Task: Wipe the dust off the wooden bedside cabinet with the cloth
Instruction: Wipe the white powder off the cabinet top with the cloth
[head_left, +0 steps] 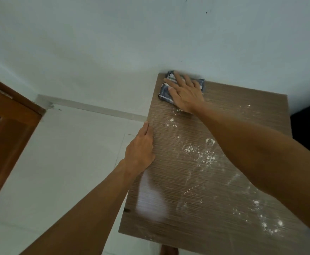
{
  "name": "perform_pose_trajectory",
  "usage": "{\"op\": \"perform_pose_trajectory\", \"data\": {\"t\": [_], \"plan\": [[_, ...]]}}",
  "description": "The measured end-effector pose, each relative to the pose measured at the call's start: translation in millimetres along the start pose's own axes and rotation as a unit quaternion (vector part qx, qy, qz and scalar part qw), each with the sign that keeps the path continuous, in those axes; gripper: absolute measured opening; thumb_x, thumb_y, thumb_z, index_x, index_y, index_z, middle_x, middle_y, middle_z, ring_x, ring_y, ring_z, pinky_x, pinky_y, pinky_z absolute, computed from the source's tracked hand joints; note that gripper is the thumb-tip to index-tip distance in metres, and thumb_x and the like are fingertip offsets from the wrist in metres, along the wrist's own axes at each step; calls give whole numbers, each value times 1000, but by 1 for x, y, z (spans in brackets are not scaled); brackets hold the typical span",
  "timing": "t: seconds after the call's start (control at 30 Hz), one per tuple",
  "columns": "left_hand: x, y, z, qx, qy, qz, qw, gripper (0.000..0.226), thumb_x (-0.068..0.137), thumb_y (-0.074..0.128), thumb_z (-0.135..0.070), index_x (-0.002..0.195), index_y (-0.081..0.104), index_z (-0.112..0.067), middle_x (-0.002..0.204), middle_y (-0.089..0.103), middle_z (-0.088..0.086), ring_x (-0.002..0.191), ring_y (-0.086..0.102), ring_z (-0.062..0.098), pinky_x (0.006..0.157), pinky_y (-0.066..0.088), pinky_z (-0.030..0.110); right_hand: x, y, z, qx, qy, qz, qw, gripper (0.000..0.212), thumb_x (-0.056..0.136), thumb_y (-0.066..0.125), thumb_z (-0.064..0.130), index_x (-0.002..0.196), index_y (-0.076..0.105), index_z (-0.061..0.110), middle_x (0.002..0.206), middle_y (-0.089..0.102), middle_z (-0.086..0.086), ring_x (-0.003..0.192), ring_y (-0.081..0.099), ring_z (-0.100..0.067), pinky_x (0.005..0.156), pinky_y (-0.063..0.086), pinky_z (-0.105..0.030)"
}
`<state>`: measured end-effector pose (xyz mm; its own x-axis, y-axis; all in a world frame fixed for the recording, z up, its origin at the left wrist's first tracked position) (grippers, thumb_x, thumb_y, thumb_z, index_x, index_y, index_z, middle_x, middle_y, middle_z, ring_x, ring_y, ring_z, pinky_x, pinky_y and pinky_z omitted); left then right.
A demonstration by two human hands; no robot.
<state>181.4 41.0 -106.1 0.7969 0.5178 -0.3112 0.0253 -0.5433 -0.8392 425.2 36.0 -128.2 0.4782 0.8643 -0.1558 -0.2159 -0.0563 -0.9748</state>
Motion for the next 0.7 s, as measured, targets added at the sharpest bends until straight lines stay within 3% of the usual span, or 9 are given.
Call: {"op": "perform_pose_trajectory", "data": {"t": [0.17, 0.37, 0.47, 0.57, 0.63, 0.7], "plan": [[0, 3, 2, 3, 11, -1, 1000, 81, 86, 60, -4, 151, 14, -9, 162, 8, 7, 134, 42, 27, 101, 42, 31, -9, 3, 4, -34, -29, -28, 999, 59, 102, 14, 54, 156, 12, 31, 164, 9, 2, 145, 19, -28, 112, 22, -47], [1, -1, 2, -11, 12, 5, 1000, 71, 87, 54, -1, 150, 21, -6, 161, 11, 10, 136, 38, 30, 105, 38, 36, -38, 18, 28, 2, -21, -18, 1000, 55, 100, 13, 60, 153, 13, 44, 164, -8, -5, 149, -10, -35, 119, -4, -51], [-7, -5, 4, -48, 21, -29, 998, 63, 86, 52, 4, 146, 31, -4, 156, 26, 13, 136, 39, 30, 107, 35, 33, -62, 23, 44, -5, -11, -13, 1000, 55, 99, 12, 62, 151, 13, 48, 164, -6, -5, 149, -5, -37, 119, -1, -51], [-23, -9, 5, -109, 18, -90, 990, 47, 86, 49, 7, 132, 48, -4, 130, 55, 17, 117, 54, 31, 90, 41, 24, -93, 32, 61, -12, -14, -30, 999, 53, 99, 15, 61, 151, 18, 47, 164, 4, -8, 148, 7, -38, 118, 7, -52], [-33, -12, 8, -145, -31, -106, 983, 44, 88, 47, 8, 131, 50, -2, 124, 59, 18, 113, 56, 30, 86, 39, 22, -114, 38, 71, -12, -18, -38, 999, 53, 100, 15, 60, 151, 19, 46, 164, 8, -9, 147, 12, -38, 118, 10, -52], [-40, -13, 14, -166, -82, -112, 976, 49, 90, 47, 7, 137, 47, -4, 130, 58, 16, 117, 56, 28, 93, 42, 25, -136, 43, 82, -12, -22, -31, 999, 54, 100, 13, 60, 151, 19, 44, 163, 10, -11, 147, 13, -38, 118, 11, -52]]}}
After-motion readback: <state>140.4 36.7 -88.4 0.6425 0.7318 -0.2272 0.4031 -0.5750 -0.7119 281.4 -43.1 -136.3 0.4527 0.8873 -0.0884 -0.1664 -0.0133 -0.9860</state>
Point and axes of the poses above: each hand's wrist, its own x-axis towards the middle knuckle, its own y-axis out of the palm, z = x × y, the point moved 2 cm from there along x, towards the middle knuckle
